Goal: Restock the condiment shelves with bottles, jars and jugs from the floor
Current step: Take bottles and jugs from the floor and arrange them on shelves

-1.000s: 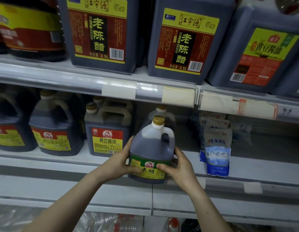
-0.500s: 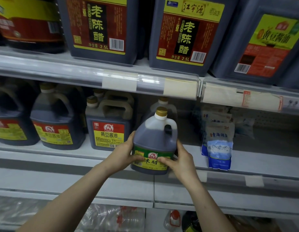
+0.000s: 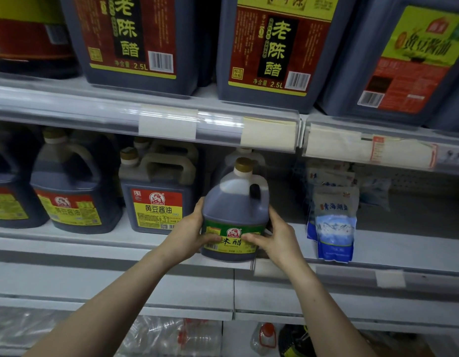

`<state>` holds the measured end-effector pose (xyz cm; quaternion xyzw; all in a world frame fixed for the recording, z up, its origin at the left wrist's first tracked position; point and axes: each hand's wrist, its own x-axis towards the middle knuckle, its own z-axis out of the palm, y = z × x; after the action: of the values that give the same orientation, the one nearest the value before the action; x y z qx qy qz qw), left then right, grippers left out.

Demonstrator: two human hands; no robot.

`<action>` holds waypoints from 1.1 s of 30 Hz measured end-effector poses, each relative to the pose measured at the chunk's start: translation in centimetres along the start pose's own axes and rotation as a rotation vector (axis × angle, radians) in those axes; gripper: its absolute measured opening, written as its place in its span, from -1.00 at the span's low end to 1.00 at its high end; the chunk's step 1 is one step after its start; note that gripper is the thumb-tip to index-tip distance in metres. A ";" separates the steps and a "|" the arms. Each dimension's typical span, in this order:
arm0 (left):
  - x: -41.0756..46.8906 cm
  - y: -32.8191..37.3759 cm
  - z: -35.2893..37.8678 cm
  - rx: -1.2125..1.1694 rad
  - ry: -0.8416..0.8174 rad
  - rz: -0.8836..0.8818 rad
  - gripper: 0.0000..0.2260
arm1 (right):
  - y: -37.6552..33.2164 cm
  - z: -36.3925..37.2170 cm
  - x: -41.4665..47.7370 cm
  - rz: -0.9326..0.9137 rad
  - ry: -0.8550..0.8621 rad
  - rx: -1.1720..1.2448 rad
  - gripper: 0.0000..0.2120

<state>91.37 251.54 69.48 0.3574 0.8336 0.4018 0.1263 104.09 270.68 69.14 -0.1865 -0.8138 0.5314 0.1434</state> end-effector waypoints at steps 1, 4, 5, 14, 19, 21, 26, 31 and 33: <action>0.1 0.0 0.1 0.008 0.005 0.001 -0.16 | 0.0 -0.1 0.2 0.000 -0.008 0.002 -0.31; 0.6 0.1 0.2 0.023 0.015 -0.006 -0.16 | 0.2 -0.5 0.7 0.000 -0.023 0.017 -0.34; 0.7 0.1 0.3 0.028 0.016 -0.015 -0.16 | 0.3 -0.6 0.8 0.003 -0.026 0.025 -0.35; 1.7 -0.1 0.7 0.010 0.039 -0.039 -0.30 | 0.4 -1.0 2.0 0.002 -0.025 0.014 -0.48; 2.4 -0.3 0.9 0.006 0.037 -0.061 -0.36 | 0.7 -1.4 2.9 -0.001 -0.028 -0.003 -0.47; 2.7 -0.4 0.8 0.001 0.024 -0.068 -0.37 | 0.7 -1.4 3.0 0.003 -0.028 -0.008 -0.47; 3.2 -0.6 0.5 -0.005 -0.001 -0.075 -0.35 | 0.6 -1.4 3.4 0.008 -0.037 -0.015 -0.46; 3.1 -0.7 0.5 0.001 0.000 -0.069 -0.34 | 0.5 -1.5 3.7 0.025 -0.044 -0.023 -0.45; 3.0 -0.6 0.5 0.002 0.003 -0.061 -0.33 | 0.6 -1.6 3.8 0.021 -0.046 -0.020 -0.44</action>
<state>89.20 253.71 68.93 0.3314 0.8446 0.3977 0.1368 101.51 273.87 69.38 -0.1841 -0.8203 0.5287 0.1173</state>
